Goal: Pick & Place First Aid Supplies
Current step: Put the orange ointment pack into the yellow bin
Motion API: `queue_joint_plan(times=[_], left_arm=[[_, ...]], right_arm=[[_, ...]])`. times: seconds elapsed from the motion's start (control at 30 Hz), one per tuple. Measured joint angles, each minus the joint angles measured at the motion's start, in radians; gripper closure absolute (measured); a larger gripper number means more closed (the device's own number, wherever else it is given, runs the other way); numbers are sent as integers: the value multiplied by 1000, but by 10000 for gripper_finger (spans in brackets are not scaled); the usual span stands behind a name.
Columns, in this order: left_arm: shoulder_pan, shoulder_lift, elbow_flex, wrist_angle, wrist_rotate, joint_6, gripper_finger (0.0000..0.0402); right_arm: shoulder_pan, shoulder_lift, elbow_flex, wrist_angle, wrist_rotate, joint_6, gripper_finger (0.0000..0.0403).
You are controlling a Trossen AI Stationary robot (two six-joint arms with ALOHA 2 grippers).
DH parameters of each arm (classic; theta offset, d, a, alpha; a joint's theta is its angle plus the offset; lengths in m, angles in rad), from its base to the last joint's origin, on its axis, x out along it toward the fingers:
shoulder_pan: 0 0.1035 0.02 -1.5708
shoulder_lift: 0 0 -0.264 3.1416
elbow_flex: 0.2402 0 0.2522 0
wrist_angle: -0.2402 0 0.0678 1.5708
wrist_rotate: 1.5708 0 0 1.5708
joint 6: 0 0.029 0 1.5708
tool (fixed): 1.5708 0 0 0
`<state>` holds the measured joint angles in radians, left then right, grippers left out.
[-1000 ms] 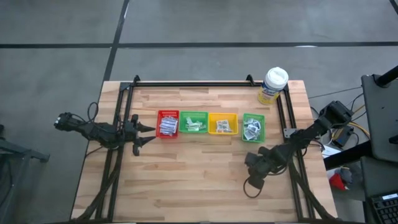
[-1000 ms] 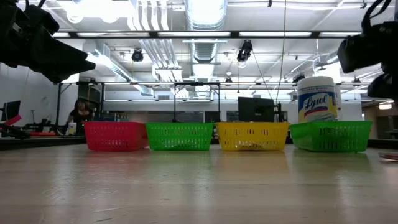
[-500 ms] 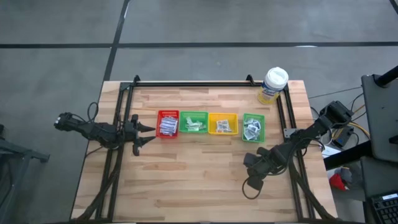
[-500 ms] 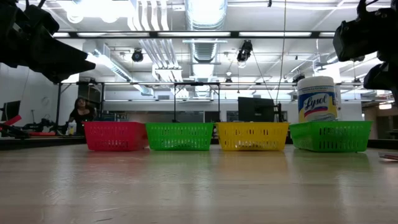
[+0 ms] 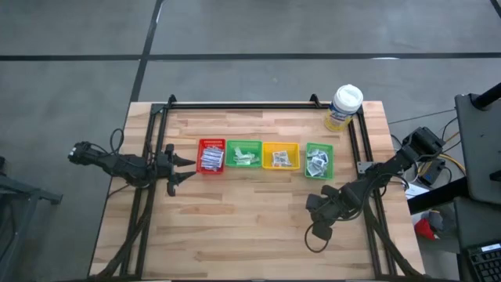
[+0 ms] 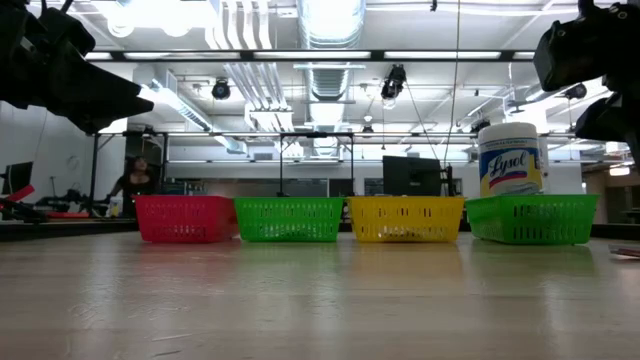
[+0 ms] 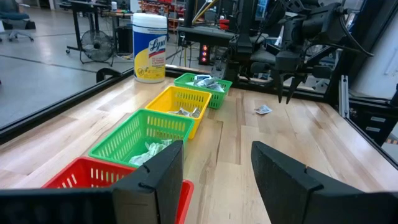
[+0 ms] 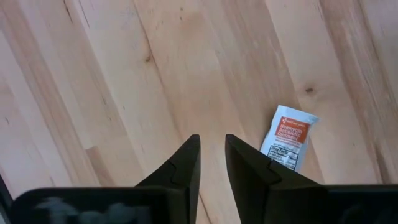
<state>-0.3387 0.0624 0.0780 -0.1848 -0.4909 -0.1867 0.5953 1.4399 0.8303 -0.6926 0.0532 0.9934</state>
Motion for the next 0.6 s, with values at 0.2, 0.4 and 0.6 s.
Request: queue_joint_plan(times=[0.2,0.4,0.6], left_arm=[[0,0,0,0,0,0,213],[0,0,0,0,0,0,213],[0,0,0,0,0,0,213]], right_arm=[[0,0,0,4,0,0,329],[0,0,0,23,2,-2,319],[0,0,0,22,3,13,314]])
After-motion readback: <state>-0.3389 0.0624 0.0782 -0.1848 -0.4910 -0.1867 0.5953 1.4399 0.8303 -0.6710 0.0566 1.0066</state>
